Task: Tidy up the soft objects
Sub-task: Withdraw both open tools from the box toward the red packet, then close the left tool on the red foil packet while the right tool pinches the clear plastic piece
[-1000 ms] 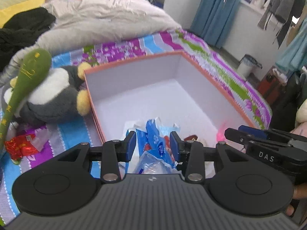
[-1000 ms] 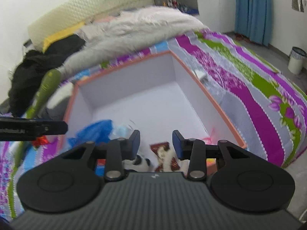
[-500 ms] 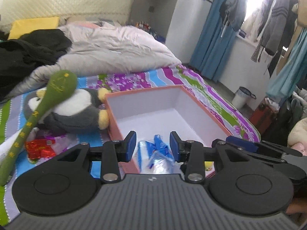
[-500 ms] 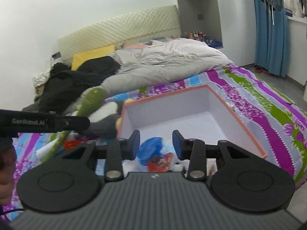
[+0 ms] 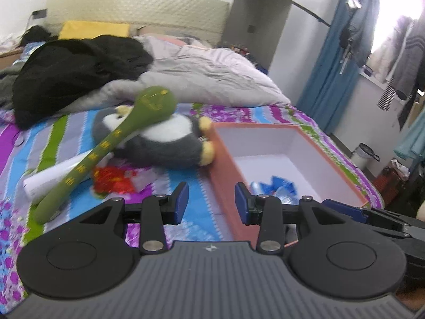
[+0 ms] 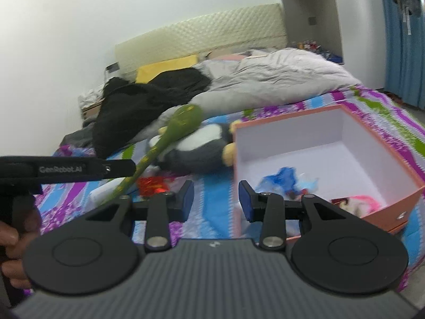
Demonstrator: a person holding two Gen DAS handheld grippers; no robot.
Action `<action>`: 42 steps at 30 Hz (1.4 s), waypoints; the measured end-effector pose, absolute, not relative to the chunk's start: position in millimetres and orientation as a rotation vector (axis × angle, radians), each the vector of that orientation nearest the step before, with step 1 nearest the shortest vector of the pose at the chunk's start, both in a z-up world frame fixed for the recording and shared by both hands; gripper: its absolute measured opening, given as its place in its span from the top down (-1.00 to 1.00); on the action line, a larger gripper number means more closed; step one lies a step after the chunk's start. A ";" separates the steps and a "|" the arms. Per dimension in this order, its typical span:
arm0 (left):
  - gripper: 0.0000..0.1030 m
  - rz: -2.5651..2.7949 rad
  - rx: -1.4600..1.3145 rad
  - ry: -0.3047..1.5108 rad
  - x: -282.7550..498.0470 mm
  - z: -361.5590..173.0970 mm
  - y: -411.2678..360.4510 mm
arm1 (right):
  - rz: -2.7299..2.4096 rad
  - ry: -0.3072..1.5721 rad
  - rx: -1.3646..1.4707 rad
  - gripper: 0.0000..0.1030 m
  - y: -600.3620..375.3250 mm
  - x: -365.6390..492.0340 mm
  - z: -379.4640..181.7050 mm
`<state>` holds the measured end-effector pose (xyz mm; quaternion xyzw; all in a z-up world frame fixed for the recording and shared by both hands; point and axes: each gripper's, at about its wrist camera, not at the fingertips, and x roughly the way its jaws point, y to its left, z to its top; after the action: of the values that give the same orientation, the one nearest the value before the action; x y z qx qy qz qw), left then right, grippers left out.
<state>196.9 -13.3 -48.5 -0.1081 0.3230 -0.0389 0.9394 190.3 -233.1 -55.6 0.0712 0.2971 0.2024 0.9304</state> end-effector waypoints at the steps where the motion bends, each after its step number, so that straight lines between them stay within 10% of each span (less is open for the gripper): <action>1: 0.15 -0.070 -0.225 0.663 193.5 -52.3 -8.0 | 0.427 0.608 0.140 0.21 -227.2 189.1 -56.5; 42: 0.14 0.188 -0.315 0.748 283.6 -229.2 114.7 | 0.642 0.744 -0.037 0.21 -96.5 280.8 -195.9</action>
<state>283.6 114.7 -229.2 -0.1530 0.3632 0.0912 0.9145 280.8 -96.5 -195.9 -0.0179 0.3574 0.3081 0.8815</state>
